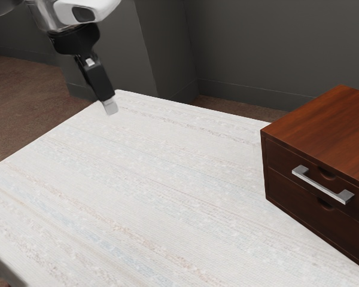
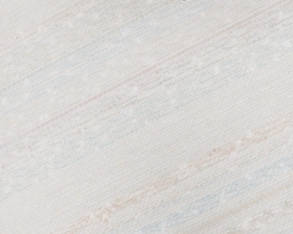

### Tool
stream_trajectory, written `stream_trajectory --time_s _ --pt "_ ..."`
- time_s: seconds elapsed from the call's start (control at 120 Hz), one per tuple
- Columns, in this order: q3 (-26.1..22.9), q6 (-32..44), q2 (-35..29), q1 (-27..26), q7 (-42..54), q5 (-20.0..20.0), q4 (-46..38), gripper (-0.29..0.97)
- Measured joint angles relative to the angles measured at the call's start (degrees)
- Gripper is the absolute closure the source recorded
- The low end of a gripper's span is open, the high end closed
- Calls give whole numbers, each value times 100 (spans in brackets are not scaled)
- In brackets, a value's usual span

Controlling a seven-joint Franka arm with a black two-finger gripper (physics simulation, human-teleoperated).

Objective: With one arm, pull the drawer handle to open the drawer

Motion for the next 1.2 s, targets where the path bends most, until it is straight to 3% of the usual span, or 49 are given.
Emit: stream_trajectory --time_s 0.192,0.325,0.433,0.542,0.692,1.2 --pt "26 342 -17 -57 516 -26 2 0" --pt "-345 397 -276 89 808 47 66 0" --pt "-851 516 -690 -15 1077 397 -593 0" --pt "-1033 870 -966 -67 1402 569 -1479 0" --pt "-1088 1460 -1331 -63 1908 590 -2510 0" --pt "-1695 3003 -2330 -351 3548 470 -4382 0"
